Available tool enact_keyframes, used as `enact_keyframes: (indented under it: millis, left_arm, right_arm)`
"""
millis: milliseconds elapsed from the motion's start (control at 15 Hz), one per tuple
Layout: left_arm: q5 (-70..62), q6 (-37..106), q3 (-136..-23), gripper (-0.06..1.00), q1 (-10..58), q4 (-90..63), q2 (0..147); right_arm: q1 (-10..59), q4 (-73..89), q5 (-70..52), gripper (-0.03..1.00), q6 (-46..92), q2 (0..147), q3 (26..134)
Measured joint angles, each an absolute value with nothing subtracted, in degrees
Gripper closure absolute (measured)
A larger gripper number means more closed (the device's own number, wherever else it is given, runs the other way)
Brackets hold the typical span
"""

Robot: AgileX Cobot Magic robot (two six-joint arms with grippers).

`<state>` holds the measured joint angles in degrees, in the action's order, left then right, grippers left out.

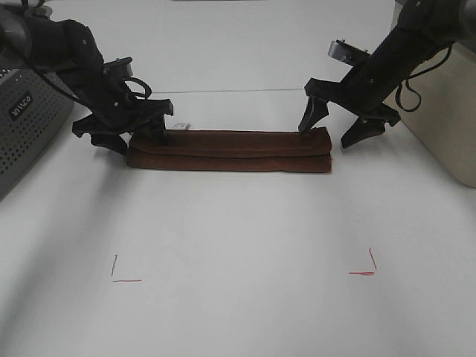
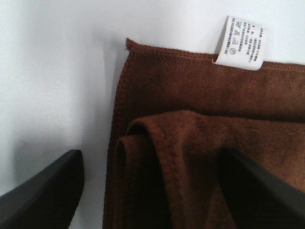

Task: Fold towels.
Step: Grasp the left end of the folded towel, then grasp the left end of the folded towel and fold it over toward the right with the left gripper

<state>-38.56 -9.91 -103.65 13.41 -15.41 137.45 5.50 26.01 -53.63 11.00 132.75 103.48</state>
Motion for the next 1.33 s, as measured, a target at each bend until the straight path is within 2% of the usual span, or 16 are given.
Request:
enact_keyframes:
  millis: [133, 200, 333, 467, 533, 733, 1067, 1333]
  left_arm:
    - [-37.2, -9.3, -103.7, 0.21, 13.4, -17.4, 137.8]
    - [-37.1, -8.6, -103.9, 0.26, 13.4, -18.3, 138.0]
    - [-37.0, -7.8, -103.9, 0.46, 13.4, -19.5, 138.4]
    - [-37.1, -7.8, -103.9, 0.77, 13.4, -20.0, 138.6]
    - [-37.2, -7.8, -103.9, 0.86, 13.4, -20.1, 138.6]
    - [-38.6, -7.8, -103.9, 0.87, 13.4, -17.9, 138.1]
    - [-48.4, -12.9, -104.2, 0.87, 13.4, -1.1, 130.2]
    - [-51.5, -13.7, -108.7, 0.87, 14.2, -7.2, 126.0]
  right_arm:
    - [5.5, 26.0, -53.6, 0.16, 11.0, 132.8, 103.5]
    - [5.5, 25.8, -53.6, 0.16, 11.0, 132.8, 103.5]
    - [5.5, 25.8, -53.6, 0.16, 11.0, 132.8, 103.5]
    - [5.5, 25.8, -53.6, 0.16, 11.0, 132.8, 103.5]
    - [5.5, 25.8, -53.6, 0.16, 11.0, 132.8, 103.5]
    - [5.5, 25.7, -53.6, 0.16, 11.0, 132.8, 103.5]
    - [5.5, 25.6, -54.3, 0.16, 11.0, 132.6, 103.5]
    - [5.5, 25.6, -55.3, 0.16, 11.0, 130.6, 103.5]
